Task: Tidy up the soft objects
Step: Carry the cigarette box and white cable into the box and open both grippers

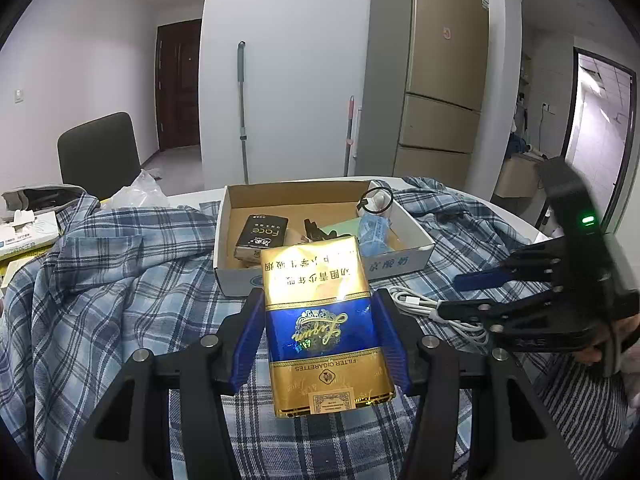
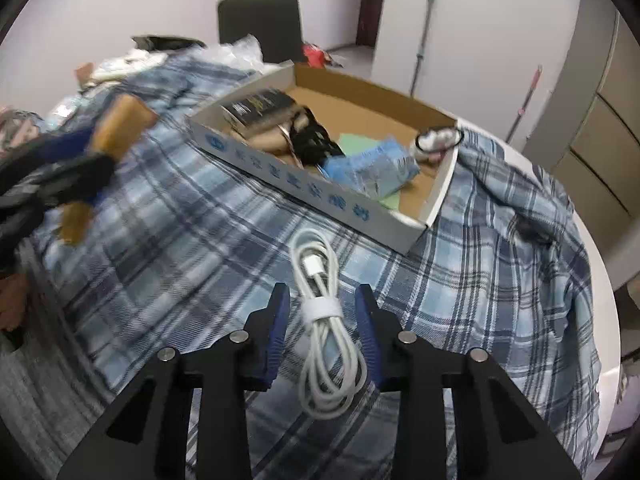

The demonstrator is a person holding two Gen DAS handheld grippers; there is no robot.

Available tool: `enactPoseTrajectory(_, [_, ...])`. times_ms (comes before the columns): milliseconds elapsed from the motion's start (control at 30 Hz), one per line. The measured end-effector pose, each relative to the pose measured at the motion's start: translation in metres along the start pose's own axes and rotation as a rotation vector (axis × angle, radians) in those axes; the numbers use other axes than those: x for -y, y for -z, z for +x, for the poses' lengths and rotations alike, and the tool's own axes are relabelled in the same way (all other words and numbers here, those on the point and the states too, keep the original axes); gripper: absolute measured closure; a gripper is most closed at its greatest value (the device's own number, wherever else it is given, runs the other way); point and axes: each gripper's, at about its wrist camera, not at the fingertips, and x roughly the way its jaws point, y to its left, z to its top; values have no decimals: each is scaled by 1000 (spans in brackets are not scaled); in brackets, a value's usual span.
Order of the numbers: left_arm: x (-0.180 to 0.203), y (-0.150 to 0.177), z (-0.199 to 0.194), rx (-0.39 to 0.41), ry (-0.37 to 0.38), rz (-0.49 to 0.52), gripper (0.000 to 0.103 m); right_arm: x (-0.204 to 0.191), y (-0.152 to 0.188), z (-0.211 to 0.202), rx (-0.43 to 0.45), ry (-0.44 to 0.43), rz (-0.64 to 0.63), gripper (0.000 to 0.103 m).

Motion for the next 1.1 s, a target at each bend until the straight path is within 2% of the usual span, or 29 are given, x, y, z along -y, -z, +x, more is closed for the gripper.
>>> enactPoseTrajectory(167, [0,0,0,0,5,2,47,2,5,12,-31,-25,21,73])
enactPoseTrajectory(233, [0,0,0,-3,6,6,47,3,7,15,-37,-30,28,81])
enactPoseTrajectory(300, [0,0,0,-3,6,5,47,3,8,14,-22,-28,27,83])
enactPoseTrajectory(533, [-1,0,0,2,2,3,47,4,13,-16,142,-20,40,83])
enactPoseTrajectory(867, [3,-2,-14,53,-9,28,47,8,17,-51,316,36,79,83])
enactPoseTrajectory(967, [2,-11,-20,56,-24,10,47,5,13,-71,395,101,86,83])
enactPoseTrajectory(1100, [1,-32,-32,105,-49,25,47,7,-2,-98,473,76,137,83])
